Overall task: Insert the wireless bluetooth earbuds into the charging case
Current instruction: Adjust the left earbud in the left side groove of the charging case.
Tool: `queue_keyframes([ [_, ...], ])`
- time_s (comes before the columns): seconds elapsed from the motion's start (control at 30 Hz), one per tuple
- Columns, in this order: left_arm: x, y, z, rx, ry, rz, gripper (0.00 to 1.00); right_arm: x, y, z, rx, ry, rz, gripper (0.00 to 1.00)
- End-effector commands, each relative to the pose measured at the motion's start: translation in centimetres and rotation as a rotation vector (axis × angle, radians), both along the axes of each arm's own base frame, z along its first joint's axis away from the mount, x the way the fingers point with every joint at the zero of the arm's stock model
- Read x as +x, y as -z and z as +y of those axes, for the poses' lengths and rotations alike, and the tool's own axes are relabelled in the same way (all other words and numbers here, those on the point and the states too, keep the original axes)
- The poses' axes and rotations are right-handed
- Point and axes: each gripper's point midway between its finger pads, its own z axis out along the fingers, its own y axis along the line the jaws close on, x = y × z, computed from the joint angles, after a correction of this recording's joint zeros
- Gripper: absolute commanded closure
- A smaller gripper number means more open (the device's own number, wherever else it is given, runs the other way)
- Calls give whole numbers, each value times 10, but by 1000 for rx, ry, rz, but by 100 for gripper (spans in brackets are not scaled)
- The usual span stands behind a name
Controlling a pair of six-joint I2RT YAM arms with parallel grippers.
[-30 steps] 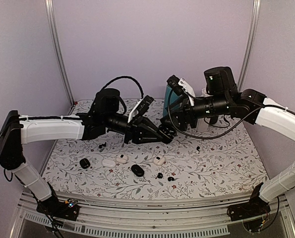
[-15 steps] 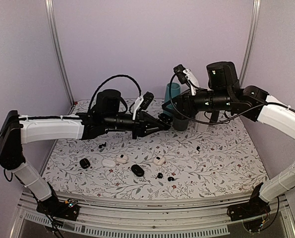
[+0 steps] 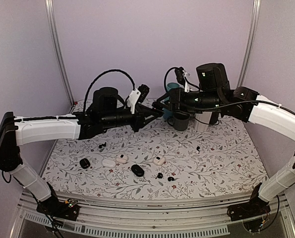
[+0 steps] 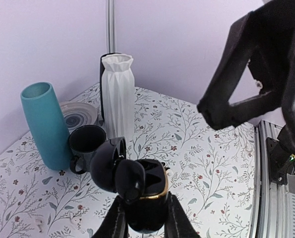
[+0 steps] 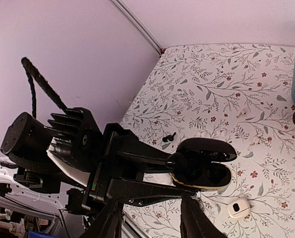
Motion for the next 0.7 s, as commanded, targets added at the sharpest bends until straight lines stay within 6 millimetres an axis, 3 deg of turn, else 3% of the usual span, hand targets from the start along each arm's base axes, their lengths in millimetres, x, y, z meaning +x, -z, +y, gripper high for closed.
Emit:
queue_keyframes([
  [0.0,0,-8,0,6,-35,-53,100,8,0,8,70,60,45,63],
  [0.33,-7,-5,-4,56,-60,-105,100,24,10,12,62,123,59,68],
  [0.67,-10,-5,-5,76,-66,-125,100,26,17,17,29,114,63,71],
])
